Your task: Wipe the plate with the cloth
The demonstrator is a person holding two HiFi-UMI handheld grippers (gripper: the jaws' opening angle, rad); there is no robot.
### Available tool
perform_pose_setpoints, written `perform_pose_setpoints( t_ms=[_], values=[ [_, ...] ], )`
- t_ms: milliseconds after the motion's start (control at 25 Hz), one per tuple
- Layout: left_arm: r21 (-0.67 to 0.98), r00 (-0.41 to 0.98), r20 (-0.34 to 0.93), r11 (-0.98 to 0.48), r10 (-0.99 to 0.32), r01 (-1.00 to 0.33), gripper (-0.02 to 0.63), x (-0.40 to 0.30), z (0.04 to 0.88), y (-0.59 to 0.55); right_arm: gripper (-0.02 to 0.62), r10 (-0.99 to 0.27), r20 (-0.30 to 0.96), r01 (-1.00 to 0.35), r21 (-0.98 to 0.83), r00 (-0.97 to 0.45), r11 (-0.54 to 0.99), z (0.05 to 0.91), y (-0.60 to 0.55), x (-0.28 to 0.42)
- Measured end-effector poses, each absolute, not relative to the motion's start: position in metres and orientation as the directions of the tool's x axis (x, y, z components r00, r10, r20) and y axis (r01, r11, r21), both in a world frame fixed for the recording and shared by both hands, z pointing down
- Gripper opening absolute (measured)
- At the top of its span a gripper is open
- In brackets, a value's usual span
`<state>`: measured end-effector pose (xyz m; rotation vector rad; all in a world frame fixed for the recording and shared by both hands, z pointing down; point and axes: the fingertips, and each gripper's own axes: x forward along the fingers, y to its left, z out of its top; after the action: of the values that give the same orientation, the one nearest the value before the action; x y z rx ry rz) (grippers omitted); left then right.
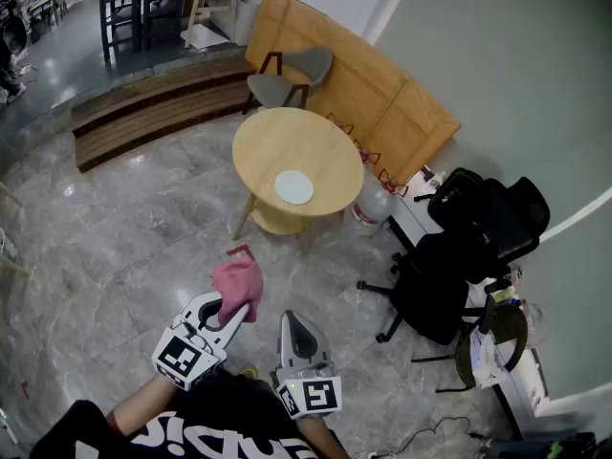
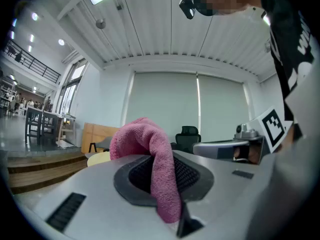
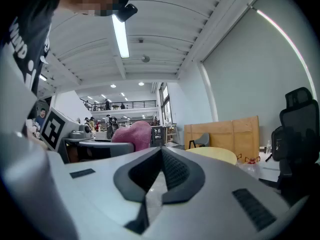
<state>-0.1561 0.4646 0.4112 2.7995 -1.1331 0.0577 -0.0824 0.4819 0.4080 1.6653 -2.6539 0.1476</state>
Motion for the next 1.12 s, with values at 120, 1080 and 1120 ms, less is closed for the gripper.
perform_pose_setpoints(
  t_ms=[120,1080,1120],
  values=[
    [0.084,0.717,0.07,-0.713,-0.693,-0.697,0.061,-0.154,0.413,0.462,0.02,-0.897,0.055,-0.898,-0.077,-0.438,0.433,0.407,0.481,-0.08],
    [0.098,0.751,0.058,-0.745,-0.658,-0.66,0.061,-0.19,0.402,0.456,0.02,-0.921,0.034,-0.917,-0.117,-0.388,0.381,0.404,0.479,-0.101],
    [0.098,0.754,0.056,-0.747,-0.655,-0.657,0.061,-0.193,0.403,0.456,0.02,-0.923,0.033,-0.919,-0.114,-0.383,0.377,0.405,0.479,-0.103]
  ],
)
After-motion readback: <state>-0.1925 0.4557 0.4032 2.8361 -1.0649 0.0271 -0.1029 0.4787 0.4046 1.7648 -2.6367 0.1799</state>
